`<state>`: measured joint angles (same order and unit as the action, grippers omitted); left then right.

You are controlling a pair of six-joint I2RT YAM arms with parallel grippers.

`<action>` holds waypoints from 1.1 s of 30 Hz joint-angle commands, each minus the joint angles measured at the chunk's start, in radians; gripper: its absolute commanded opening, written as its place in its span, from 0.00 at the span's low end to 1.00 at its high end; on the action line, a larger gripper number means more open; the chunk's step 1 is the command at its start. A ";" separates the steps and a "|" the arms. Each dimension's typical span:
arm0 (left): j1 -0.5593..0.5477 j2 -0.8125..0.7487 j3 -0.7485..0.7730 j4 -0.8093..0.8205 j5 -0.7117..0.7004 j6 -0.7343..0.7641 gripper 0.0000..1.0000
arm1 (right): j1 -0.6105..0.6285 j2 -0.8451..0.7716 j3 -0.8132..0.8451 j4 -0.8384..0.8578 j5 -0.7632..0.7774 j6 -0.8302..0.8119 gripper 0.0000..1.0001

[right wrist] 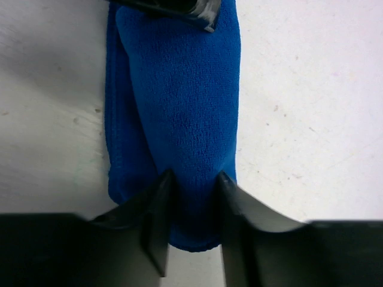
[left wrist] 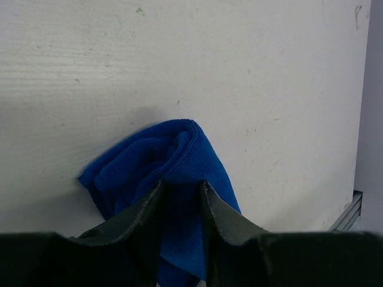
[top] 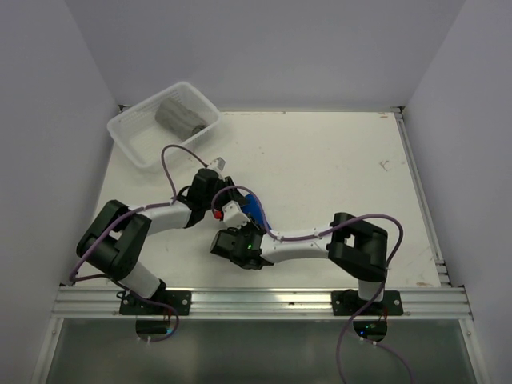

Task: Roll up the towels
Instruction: Roll the towel

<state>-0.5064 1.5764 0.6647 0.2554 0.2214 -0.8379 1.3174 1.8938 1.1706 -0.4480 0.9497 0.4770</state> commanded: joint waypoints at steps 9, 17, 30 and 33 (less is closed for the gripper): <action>0.005 0.025 -0.059 -0.110 -0.063 0.039 0.33 | -0.043 -0.301 -0.101 0.115 -0.262 0.057 0.58; 0.014 -0.015 -0.083 -0.130 -0.079 0.048 0.33 | -0.275 -0.476 -0.264 0.275 -0.635 0.167 0.61; 0.014 -0.042 -0.132 -0.123 -0.082 0.042 0.33 | -0.379 -0.342 -0.391 0.442 -0.865 0.229 0.65; 0.014 -0.055 -0.151 -0.125 -0.091 0.043 0.33 | -0.379 -0.332 -0.408 0.474 -0.845 0.219 0.66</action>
<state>-0.4976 1.5127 0.5770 0.2848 0.1780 -0.8345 0.9417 1.5501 0.7822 -0.0231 0.1291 0.6819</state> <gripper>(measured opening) 0.331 0.653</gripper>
